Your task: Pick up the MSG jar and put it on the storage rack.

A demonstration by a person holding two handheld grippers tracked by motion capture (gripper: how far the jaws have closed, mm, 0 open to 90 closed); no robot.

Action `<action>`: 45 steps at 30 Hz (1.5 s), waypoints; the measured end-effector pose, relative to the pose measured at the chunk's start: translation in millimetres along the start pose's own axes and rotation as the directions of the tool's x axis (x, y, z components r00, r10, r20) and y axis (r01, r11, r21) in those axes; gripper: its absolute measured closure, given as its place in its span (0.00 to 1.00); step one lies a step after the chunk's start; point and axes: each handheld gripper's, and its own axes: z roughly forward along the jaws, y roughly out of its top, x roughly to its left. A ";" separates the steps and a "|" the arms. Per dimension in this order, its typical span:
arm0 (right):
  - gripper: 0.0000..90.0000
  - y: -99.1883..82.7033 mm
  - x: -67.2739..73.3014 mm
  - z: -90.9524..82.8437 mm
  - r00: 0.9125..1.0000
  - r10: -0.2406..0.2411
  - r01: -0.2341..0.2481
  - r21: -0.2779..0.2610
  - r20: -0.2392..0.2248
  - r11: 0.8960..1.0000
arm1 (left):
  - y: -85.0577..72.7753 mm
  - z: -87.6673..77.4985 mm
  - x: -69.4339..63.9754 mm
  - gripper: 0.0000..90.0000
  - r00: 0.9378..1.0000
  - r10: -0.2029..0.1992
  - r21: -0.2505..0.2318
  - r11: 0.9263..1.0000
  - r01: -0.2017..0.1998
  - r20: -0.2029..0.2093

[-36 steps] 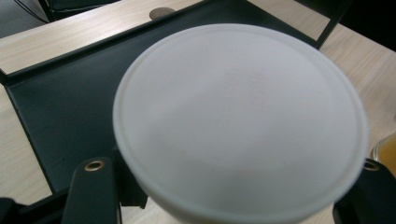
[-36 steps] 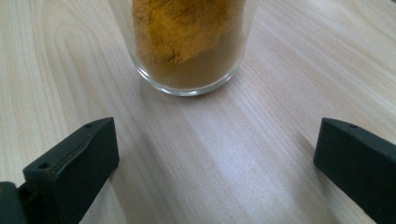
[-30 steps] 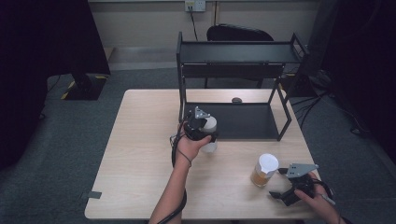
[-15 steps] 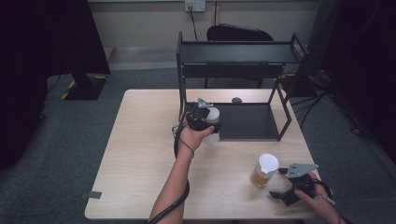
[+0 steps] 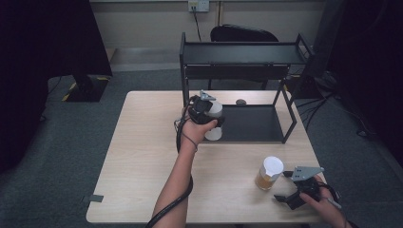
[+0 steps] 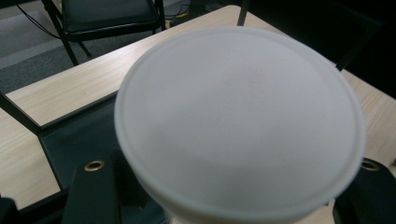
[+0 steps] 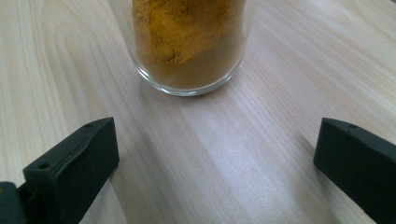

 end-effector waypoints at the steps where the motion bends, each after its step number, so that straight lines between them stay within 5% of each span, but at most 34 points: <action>1: 0.00 -0.2 -0.1 0.1 1.000 -0.002 0.002 -0.001 0.000 1.000 | 1.3 -0.6 0.6 0.38 1.000 -0.001 -0.002 1.000 0.001 0.003; 45: 0.00 0.2 -0.1 -0.1 1.000 -0.001 0.001 0.000 0.000 1.000 | 82.4 -39.5 2.7 0.38 0.999 0.042 -0.016 0.999 -0.042 0.032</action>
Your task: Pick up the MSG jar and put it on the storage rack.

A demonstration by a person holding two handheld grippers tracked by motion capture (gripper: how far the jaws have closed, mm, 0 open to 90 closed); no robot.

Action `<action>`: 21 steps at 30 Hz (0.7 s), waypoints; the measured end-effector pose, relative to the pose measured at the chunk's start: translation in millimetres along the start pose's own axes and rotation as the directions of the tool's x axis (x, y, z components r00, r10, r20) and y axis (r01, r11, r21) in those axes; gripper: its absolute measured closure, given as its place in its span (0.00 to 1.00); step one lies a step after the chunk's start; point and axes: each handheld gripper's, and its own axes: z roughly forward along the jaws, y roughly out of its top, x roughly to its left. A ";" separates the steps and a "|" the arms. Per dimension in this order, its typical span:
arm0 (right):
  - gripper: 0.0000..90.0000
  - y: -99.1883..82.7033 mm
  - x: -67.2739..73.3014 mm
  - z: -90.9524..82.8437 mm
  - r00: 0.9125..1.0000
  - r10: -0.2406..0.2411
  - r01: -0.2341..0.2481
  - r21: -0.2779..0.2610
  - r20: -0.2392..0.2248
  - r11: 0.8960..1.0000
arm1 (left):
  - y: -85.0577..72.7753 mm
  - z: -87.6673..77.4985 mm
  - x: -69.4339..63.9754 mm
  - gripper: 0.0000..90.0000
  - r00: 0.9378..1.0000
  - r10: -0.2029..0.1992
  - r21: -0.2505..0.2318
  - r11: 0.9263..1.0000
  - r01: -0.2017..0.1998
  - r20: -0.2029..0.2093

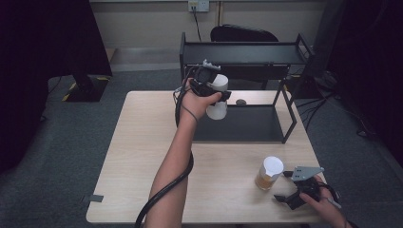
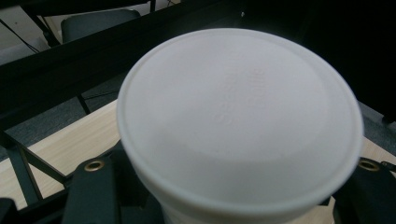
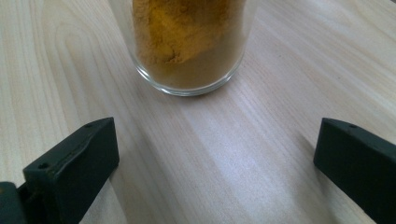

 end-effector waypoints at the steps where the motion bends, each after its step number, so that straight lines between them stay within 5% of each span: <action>1: 0.00 0.0 0.0 0.0 1.000 0.000 0.000 0.000 0.000 1.000 | 2.6 -0.9 0.4 0.38 1.000 0.003 0.005 1.000 -0.003 0.002; 21: 0.00 0.0 0.0 0.0 1.000 0.000 0.000 0.000 0.000 1.000 | 40.8 -18.0 -0.5 0.38 1.000 0.019 -0.002 1.000 -0.019 0.024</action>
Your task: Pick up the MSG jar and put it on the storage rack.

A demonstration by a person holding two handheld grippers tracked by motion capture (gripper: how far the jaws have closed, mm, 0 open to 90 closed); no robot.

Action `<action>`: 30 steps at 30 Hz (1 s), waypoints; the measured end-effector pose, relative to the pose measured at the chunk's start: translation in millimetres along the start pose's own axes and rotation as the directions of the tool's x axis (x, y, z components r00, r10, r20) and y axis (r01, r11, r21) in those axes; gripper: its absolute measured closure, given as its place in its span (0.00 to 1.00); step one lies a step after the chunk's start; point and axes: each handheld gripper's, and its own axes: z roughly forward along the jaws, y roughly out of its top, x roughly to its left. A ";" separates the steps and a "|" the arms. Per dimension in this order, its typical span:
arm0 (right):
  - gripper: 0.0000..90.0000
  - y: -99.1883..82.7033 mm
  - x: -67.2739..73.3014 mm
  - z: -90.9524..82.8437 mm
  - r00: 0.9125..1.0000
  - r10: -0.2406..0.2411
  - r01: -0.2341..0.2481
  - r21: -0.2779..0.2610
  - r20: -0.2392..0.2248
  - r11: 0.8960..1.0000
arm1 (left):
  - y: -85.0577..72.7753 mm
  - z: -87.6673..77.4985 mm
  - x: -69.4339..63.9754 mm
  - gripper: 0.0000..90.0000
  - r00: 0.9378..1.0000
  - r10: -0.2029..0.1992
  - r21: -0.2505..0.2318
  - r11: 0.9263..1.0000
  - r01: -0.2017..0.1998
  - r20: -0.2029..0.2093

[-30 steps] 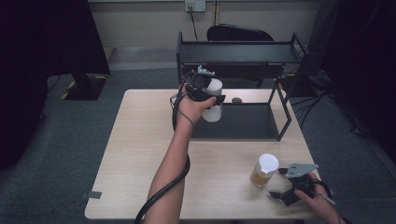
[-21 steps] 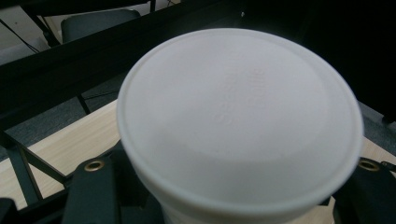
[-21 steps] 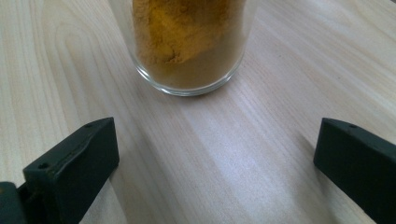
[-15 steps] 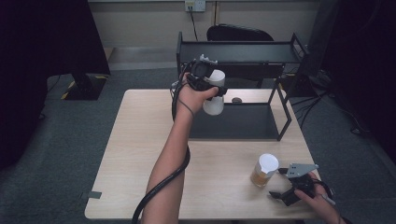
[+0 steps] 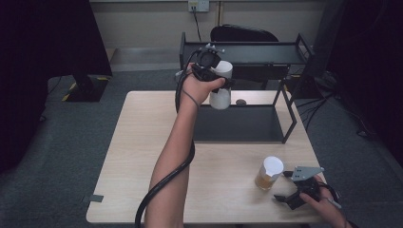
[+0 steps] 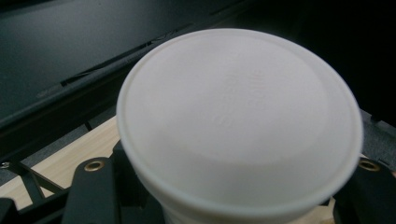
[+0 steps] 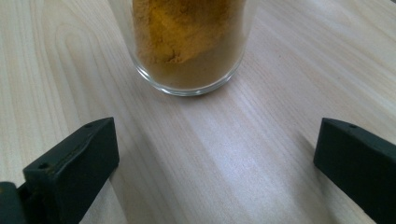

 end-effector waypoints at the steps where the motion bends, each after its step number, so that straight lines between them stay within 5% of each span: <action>1: 0.00 0.1 -0.1 0.0 1.000 -0.002 0.002 0.001 0.000 1.000 | 1.7 -0.7 -0.5 0.38 1.000 0.000 -0.001 1.000 0.000 0.000; 30: 0.00 0.1 -0.1 -0.1 1.000 -0.001 0.001 0.001 -0.001 1.000 | 53.6 -26.5 -9.2 0.38 1.000 0.015 -0.030 0.999 -0.016 -0.026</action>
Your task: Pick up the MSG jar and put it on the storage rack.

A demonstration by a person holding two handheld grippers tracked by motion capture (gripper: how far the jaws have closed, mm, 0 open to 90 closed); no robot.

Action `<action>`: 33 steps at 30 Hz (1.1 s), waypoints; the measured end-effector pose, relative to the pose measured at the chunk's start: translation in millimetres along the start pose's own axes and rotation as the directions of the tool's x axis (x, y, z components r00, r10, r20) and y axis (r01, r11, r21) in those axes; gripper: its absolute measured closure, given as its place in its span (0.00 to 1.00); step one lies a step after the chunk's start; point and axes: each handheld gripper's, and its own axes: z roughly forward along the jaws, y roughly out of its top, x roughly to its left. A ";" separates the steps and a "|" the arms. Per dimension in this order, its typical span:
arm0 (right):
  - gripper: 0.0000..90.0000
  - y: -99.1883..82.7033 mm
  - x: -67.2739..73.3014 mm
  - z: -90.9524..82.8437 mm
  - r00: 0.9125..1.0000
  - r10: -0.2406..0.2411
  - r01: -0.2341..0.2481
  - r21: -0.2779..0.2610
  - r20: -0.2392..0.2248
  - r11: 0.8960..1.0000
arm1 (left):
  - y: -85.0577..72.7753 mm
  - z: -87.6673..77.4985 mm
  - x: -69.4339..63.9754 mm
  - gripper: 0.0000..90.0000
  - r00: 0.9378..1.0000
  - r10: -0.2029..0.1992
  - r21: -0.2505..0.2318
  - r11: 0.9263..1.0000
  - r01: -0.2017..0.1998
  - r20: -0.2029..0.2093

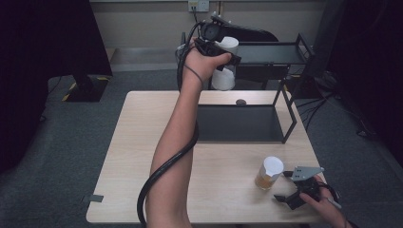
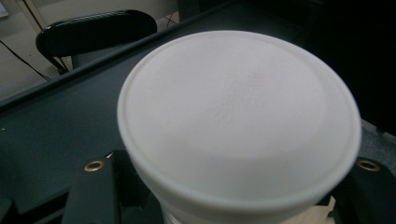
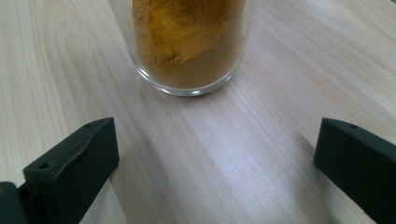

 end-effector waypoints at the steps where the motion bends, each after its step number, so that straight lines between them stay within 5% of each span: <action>1: 0.00 0.0 0.1 0.0 1.000 0.000 0.000 0.000 0.000 1.000 | 1.6 -0.3 0.0 0.38 1.000 -0.001 0.000 1.000 0.001 -0.002; 33: 0.00 -0.2 0.1 0.1 1.000 0.000 0.000 -0.001 0.000 1.000 | 35.2 12.0 23.4 0.38 0.996 -0.055 -0.051 0.997 0.051 -0.064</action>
